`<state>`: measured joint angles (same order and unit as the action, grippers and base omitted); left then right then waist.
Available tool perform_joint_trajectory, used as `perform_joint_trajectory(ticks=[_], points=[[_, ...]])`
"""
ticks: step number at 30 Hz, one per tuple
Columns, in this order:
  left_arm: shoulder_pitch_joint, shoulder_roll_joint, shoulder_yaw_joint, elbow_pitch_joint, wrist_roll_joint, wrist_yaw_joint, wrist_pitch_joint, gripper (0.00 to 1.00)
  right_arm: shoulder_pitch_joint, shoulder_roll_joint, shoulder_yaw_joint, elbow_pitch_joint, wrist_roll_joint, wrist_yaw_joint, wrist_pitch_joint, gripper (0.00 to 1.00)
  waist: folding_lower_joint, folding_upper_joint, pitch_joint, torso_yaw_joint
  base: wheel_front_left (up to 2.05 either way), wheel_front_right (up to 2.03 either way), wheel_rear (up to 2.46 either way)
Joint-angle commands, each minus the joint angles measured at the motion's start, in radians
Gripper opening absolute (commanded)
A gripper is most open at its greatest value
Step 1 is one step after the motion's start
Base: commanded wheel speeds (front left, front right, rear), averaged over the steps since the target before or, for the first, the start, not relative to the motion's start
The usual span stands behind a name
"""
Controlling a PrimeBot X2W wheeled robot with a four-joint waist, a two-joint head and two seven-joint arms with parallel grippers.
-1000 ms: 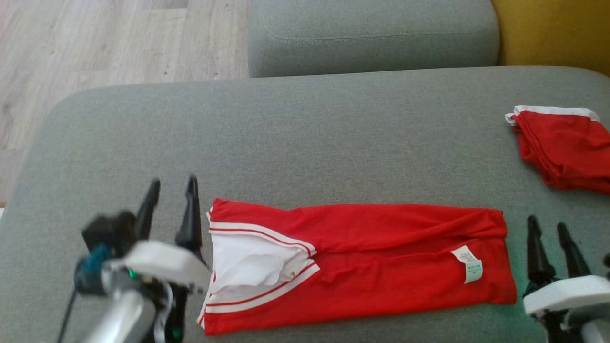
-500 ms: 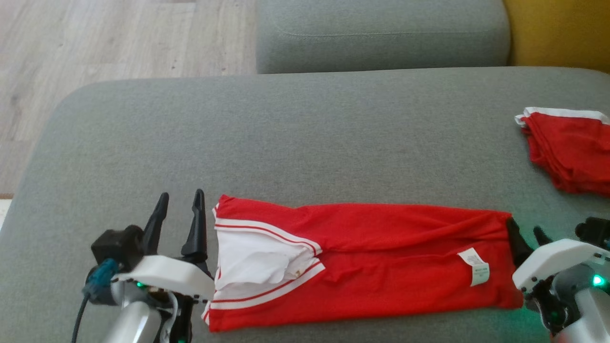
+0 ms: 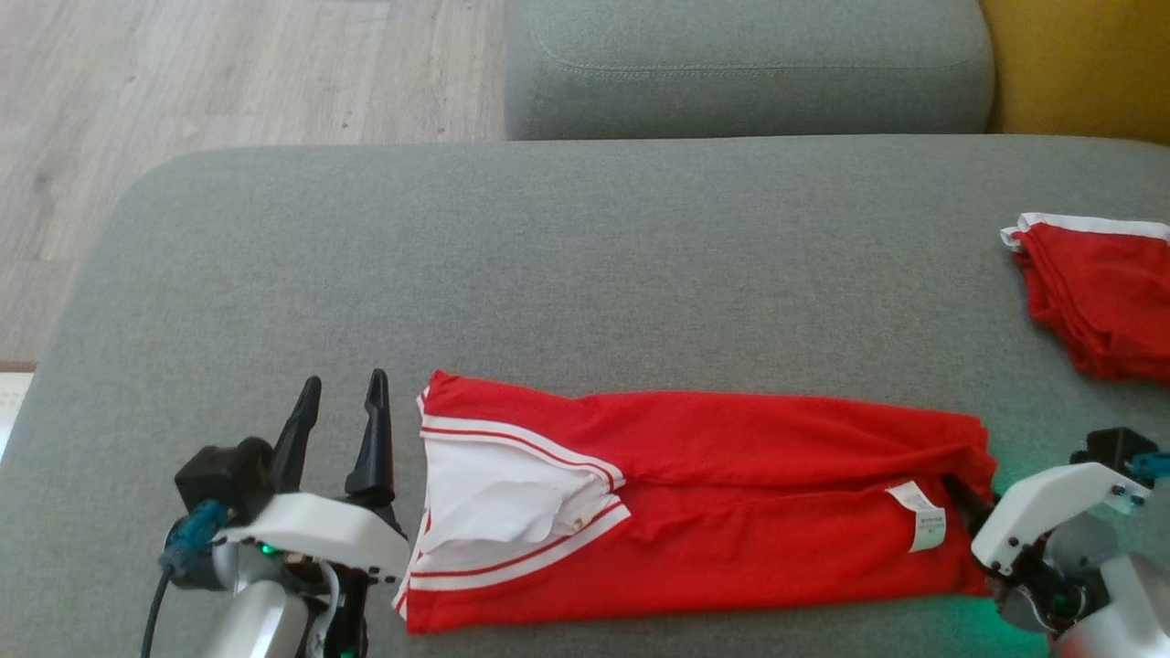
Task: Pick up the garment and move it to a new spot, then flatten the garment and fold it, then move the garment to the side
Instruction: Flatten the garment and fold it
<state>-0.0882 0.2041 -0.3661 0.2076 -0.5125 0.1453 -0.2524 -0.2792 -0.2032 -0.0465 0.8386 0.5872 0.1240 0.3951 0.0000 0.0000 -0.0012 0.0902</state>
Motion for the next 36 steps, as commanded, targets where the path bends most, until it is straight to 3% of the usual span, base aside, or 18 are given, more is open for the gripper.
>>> perform_joint_trajectory(ticks=[1, 2, 10, 18, 20, 24, 30, 36], points=[[-0.036, 0.001, 0.052, -0.021, 0.012, -0.006, -0.009, 1.00, 0.006, 0.042, 0.050, 0.016, 0.013, 0.007, 0.040, 0.27, 0.0000, 0.0000, -0.001, -0.003, 0.00, 0.00, 0.00], [-0.035, -0.001, 0.055, -0.019, 0.015, -0.008, -0.009, 1.00, 0.003, 0.045, 0.052, 0.008, 0.022, 0.007, 0.033, 0.00, 0.0000, 0.0000, -0.001, -0.005, 0.00, 0.00, 0.00], [-0.028, -0.015, 0.071, -0.004, 0.031, -0.022, -0.009, 1.00, -0.028, 0.008, 0.056, -0.064, 0.055, 0.007, -0.069, 0.00, 0.0000, 0.0000, -0.008, -0.017, 0.00, 0.00, 0.00], [-0.014, -0.026, 0.090, 0.001, 0.042, -0.030, -0.009, 1.00, -0.061, -0.152, 0.000, -0.138, 0.009, 0.007, -0.090, 0.00, 0.0000, 0.0000, -0.016, -0.032, 0.00, 0.00, 0.00], [-0.011, -0.029, 0.093, 0.004, 0.042, -0.032, -0.009, 1.00, -0.066, -0.158, -0.018, -0.171, -0.001, 0.007, -0.085, 0.00, 0.0000, 0.0000, -0.018, -0.034, 0.00, 0.00, 0.00], [-0.010, -0.036, 0.098, 0.013, 0.042, -0.036, -0.009, 1.00, -0.046, -0.120, -0.024, -0.295, 0.023, 0.007, -0.053, 0.00, 0.0000, 0.0000, -0.020, -0.028, 0.00, 0.00, 0.00], [-0.009, -0.041, 0.104, 0.034, 0.042, -0.045, -0.009, 1.00, 0.053, -0.014, 0.007, -0.592, 0.093, 0.007, 0.017, 0.00, 0.0000, 0.0000, -0.029, 0.008, 0.00, 0.00, 0.00], [-0.009, -0.043, 0.106, 0.042, 0.044, -0.049, -0.009, 1.00, 0.163, 0.105, 0.106, -0.826, 0.161, 0.007, 0.094, 0.00, 0.0000, 0.0000, -0.029, 0.062, 0.00, 0.00, 0.00]])
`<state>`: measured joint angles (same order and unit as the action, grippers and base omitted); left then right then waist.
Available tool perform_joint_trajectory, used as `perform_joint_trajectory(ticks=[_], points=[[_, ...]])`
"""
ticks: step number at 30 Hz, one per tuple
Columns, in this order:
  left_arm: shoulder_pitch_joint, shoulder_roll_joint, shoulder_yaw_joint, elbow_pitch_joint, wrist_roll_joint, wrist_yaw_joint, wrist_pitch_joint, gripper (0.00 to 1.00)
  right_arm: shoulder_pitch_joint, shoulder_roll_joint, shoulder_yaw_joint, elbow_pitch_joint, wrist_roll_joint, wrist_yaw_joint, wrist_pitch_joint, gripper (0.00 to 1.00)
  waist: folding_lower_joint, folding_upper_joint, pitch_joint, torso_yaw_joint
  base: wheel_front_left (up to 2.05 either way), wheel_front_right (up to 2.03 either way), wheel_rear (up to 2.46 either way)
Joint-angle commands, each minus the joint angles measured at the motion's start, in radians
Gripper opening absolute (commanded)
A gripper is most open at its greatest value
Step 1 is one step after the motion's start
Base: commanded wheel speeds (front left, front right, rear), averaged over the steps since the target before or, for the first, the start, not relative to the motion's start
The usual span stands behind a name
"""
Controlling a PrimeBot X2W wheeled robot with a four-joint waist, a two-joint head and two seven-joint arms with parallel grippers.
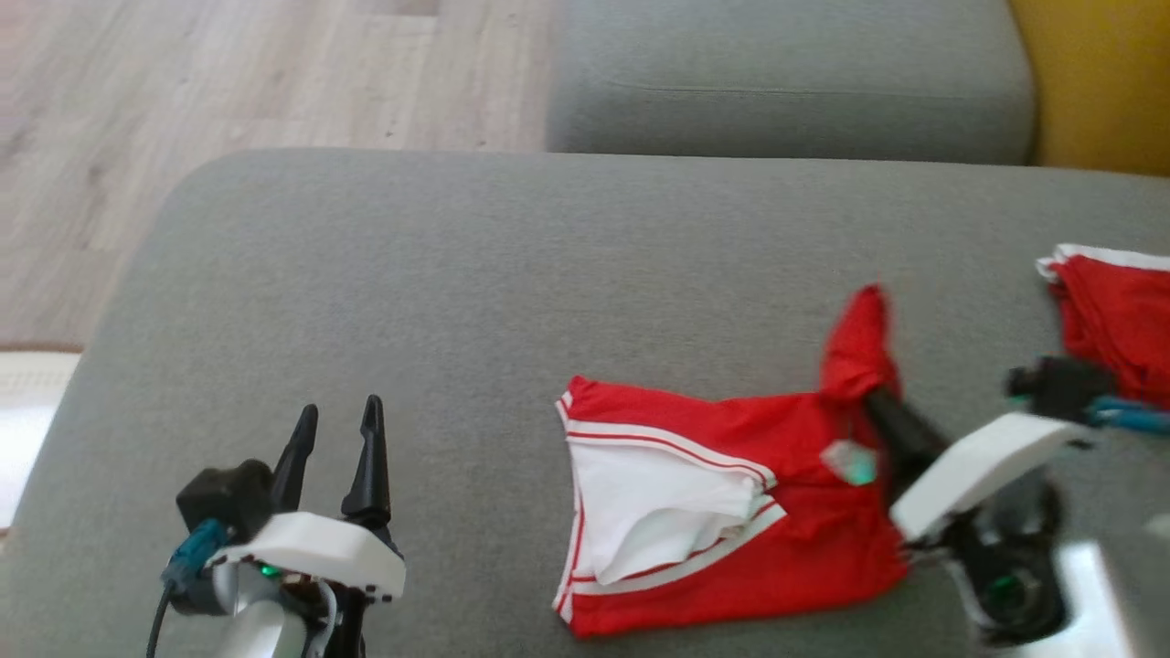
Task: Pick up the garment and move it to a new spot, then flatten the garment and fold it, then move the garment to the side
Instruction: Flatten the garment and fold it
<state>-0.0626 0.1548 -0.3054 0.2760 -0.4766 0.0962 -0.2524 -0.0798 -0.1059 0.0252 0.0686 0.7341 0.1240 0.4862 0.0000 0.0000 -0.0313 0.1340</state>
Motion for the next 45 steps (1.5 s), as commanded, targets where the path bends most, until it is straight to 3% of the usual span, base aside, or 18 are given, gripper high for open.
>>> perform_joint_trajectory(ticks=[1, 5, 15, 21, 29, 30, 31, 32, 39, 42, 45], points=[[-0.036, 0.006, 0.045, -0.026, 0.009, -0.001, -0.009, 1.00, -0.029, 0.022, 0.052, -0.067, 0.024, 0.007, 0.004, 0.00, 0.0000, 0.0000, 0.002, 0.028, 0.00, 0.00, 0.00], [-0.048, 0.004, 0.041, -0.017, 0.010, -0.008, -0.009, 1.00, -0.037, 0.050, 0.120, -0.026, 0.039, 0.007, -0.034, 0.00, 0.0000, 0.0000, 0.009, 0.067, 0.00, 0.00, 0.00], [-0.058, -0.002, 0.039, 0.015, 0.009, -0.016, -0.009, 1.00, -0.151, 0.055, 0.313, 0.266, 0.200, 0.007, -0.217, 0.00, 0.0000, 0.0000, 0.022, 0.147, 0.00, 0.00, 0.00], [-0.066, -0.007, 0.042, 0.024, 0.012, -0.020, -0.009, 1.00, -0.232, 0.056, 0.426, 0.435, 0.291, 0.007, -0.283, 0.00, 0.0000, 0.0000, 0.036, 0.159, 0.00, 0.00, 0.00], [-0.074, -0.012, 0.046, 0.032, 0.018, -0.021, -0.009, 1.00, -0.301, 0.056, 0.573, 0.540, 0.412, 0.007, -0.353, 0.00, 0.0000, 0.0000, 0.041, 0.151, 0.00, 0.00, 0.00], [-0.075, -0.013, 0.046, 0.034, 0.018, -0.022, -0.009, 1.00, -0.308, 0.056, 0.586, 0.557, 0.424, 0.007, -0.357, 0.33, 0.0000, 0.0000, 0.040, 0.149, 0.00, 0.00, 0.00], [-0.075, -0.013, 0.047, 0.036, 0.018, -0.022, -0.009, 1.00, -0.316, 0.056, 0.600, 0.571, 0.433, 0.007, -0.361, 0.75, 0.0000, 0.0000, 0.039, 0.148, 0.00, 0.00, 0.00], [-0.075, -0.013, 0.047, 0.037, 0.018, -0.023, -0.009, 1.00, -0.323, 0.056, 0.613, 0.582, 0.443, 0.007, -0.367, 1.00, 0.0000, 0.0000, 0.038, 0.146, 0.00, 0.00, 0.00], [-0.066, -0.012, 0.053, 0.041, 0.016, -0.022, -0.009, 1.00, -0.355, 0.038, 0.637, 0.529, 0.501, 0.007, -0.379, 1.00, 0.0000, 0.0000, 0.017, 0.131, 0.00, 0.00, 0.00], [-0.057, -0.008, 0.061, 0.035, 0.016, -0.018, -0.009, 1.00, -0.359, -0.028, 0.603, 0.420, 0.512, 0.007, -0.394, 1.00, 0.0000, 0.0000, 0.009, 0.118, 0.00, 0.00, 0.00], [-0.046, -0.007, 0.067, 0.024, 0.016, -0.015, -0.009, 1.00, -0.359, -0.133, 0.541, 0.313, 0.491, 0.007, -0.424, 1.00, 0.0000, 0.0000, 0.002, 0.103, 0.00, 0.00, 0.00]])
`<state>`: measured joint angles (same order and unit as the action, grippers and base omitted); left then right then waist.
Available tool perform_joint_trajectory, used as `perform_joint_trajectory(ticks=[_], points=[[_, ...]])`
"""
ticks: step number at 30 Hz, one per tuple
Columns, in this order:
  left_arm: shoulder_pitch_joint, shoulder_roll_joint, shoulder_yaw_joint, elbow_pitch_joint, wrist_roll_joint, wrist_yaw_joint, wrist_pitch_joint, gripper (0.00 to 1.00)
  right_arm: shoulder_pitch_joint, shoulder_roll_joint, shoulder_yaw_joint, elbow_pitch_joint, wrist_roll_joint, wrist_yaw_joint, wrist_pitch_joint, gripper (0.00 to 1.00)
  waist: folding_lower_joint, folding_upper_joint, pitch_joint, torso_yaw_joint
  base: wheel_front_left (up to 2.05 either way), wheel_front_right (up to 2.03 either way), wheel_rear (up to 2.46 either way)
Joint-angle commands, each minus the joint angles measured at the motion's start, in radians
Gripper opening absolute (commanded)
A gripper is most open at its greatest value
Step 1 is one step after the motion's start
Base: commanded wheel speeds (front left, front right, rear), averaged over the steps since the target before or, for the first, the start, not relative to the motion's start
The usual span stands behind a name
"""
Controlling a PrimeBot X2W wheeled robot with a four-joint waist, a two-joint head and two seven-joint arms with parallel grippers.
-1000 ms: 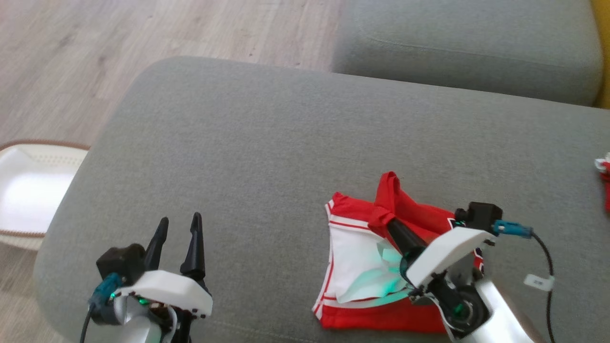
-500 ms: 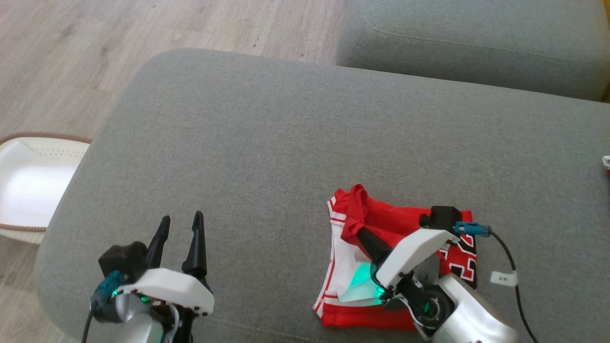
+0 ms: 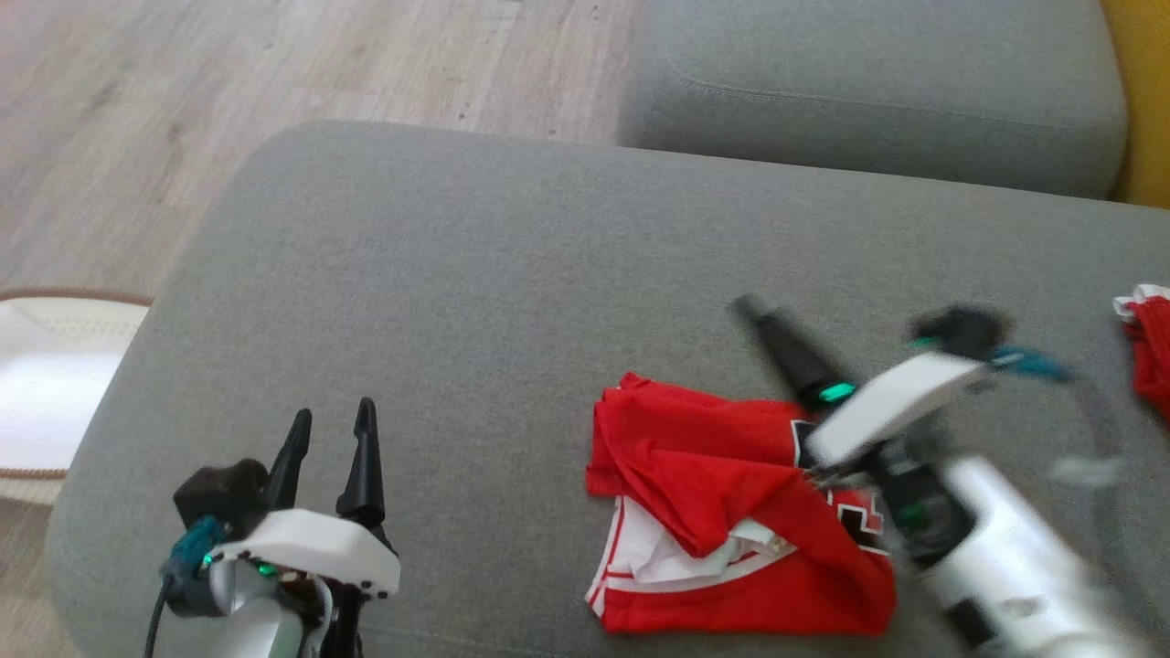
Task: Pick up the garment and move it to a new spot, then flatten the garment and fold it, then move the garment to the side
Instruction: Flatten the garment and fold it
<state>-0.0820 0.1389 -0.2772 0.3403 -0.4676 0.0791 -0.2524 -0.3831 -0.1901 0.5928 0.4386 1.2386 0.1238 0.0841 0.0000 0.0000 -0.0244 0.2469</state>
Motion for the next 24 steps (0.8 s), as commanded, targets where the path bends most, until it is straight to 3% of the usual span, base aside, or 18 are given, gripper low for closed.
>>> perform_joint_trajectory(ticks=[1, 4, 7, 8, 9, 11, 12, 24], points=[[-0.023, 0.009, 0.039, -0.043, 0.008, 0.003, -0.009, 1.00, -0.054, -0.090, -0.048, -0.078, -0.035, 0.007, -0.029, 1.00, 0.0000, 0.0000, -0.007, -0.014, 0.00, 0.00, 0.00], [-0.018, 0.005, 0.038, -0.049, 0.009, 0.002, -0.009, 1.00, -0.043, -0.209, -0.091, -0.080, -0.145, 0.007, -0.031, 1.00, 0.0000, 0.0000, -0.010, -0.022, 0.00, 0.00, 0.00], [-0.021, 0.000, 0.034, -0.048, 0.011, -0.001, -0.009, 1.00, -0.024, -0.272, -0.102, -0.045, -0.262, 0.007, 0.002, 1.00, 0.0000, 0.0000, -0.010, -0.024, 0.00, 0.00, 0.00], [-0.021, -0.001, 0.034, -0.048, 0.012, -0.001, -0.009, 1.00, -0.016, -0.274, -0.104, -0.036, -0.283, 0.007, 0.020, 0.79, 0.0000, 0.0000, -0.011, -0.024, 0.00, 0.00, 0.00], [-0.021, -0.001, 0.034, -0.048, 0.012, -0.001, -0.009, 1.00, -0.016, -0.274, -0.104, -0.036, -0.283, 0.007, 0.020, 0.79, 0.0000, 0.0000, -0.011, -0.024, 0.00, 0.00, 0.00], [-0.021, -0.001, 0.034, -0.046, 0.012, -0.004, -0.009, 1.00, 0.000, -0.266, -0.103, -0.022, -0.316, 0.007, 0.060, 0.14, 0.0000, 0.0000, -0.011, -0.023, 0.00, 0.00, 0.00], [-0.022, -0.002, 0.035, -0.044, 0.012, -0.006, -0.009, 1.00, 0.008, -0.257, -0.101, -0.020, -0.325, 0.007, 0.081, 0.00, 0.0000, 0.0000, -0.011, -0.022, 0.00, 0.00, 0.00], [-0.030, -0.001, 0.034, -0.030, 0.016, -0.014, -0.009, 1.00, 0.085, -0.080, -0.042, 0.045, -0.327, 0.007, 0.319, 0.00, 0.0000, 0.0000, -0.003, 0.017, 0.00, 0.00, 0.00]])
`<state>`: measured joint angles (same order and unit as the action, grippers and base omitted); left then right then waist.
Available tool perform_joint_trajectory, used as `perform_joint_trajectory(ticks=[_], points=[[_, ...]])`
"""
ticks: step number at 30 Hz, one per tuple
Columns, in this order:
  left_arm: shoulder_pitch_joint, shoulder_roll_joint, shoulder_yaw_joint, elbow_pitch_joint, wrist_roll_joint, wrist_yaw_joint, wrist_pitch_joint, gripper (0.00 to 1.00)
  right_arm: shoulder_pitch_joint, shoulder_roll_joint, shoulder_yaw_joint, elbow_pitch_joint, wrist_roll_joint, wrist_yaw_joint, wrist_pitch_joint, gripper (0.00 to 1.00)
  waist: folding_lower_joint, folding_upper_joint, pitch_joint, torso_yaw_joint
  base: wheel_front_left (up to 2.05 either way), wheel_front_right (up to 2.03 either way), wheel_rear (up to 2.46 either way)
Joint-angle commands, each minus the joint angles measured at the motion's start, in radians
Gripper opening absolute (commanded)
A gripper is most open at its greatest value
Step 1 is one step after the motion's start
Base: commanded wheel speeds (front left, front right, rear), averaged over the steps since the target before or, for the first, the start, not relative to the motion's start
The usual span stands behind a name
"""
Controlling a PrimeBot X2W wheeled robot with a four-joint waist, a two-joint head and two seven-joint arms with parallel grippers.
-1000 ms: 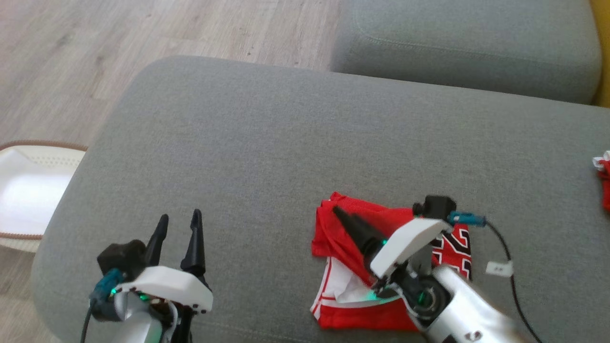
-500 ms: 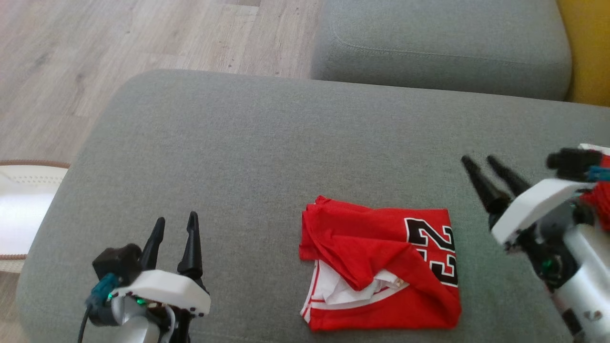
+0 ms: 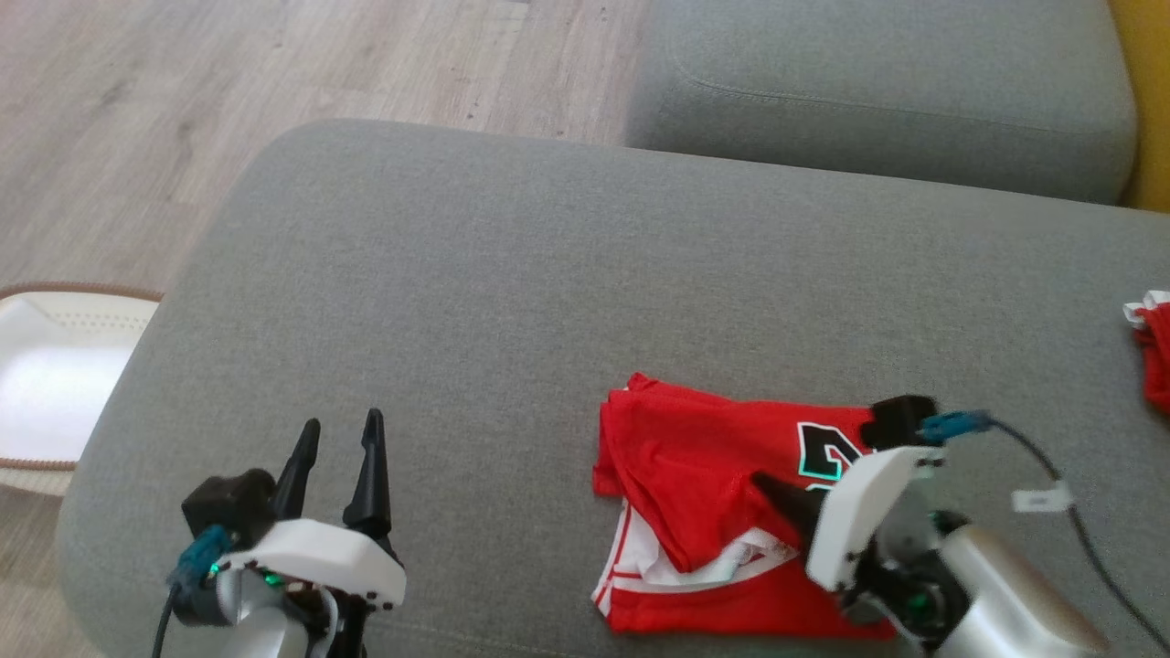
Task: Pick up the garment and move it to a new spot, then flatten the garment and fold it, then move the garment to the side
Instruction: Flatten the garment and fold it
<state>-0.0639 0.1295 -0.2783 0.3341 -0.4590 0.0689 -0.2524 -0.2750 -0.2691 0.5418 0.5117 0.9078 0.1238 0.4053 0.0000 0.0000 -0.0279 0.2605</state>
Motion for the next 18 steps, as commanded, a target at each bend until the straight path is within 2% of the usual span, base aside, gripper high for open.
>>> perform_joint_trajectory(ticks=[1, 10, 15, 18], points=[[-0.048, 0.009, 0.035, -0.023, 0.008, -0.004, -0.009, 1.00, -0.017, 0.015, 0.018, -0.032, 0.011, 0.007, 0.009, 0.00, 0.0000, 0.0000, 0.002, 0.006, 0.00, 0.00, 0.00], [-0.053, 0.008, 0.037, -0.013, 0.005, -0.004, -0.009, 1.00, 0.015, 0.130, 0.113, -0.028, 0.065, 0.007, 0.065, 0.00, 0.0000, 0.0000, 0.007, 0.013, 0.00, 0.00, 0.00], [-0.056, 0.008, 0.042, -0.014, 0.006, -0.001, -0.009, 1.00, 0.025, 0.172, 0.144, -0.083, 0.172, 0.007, 0.057, 0.00, 0.0000, 0.0000, 0.004, -0.001, 0.00, 0.00, 0.00], [-0.052, 0.008, 0.047, -0.019, 0.006, 0.001, -0.009, 1.00, 0.027, 0.167, 0.144, -0.154, 0.242, 0.007, 0.048, 0.00, 0.0000, 0.0000, 0.000, -0.017, 0.00, 0.00, 0.00]])
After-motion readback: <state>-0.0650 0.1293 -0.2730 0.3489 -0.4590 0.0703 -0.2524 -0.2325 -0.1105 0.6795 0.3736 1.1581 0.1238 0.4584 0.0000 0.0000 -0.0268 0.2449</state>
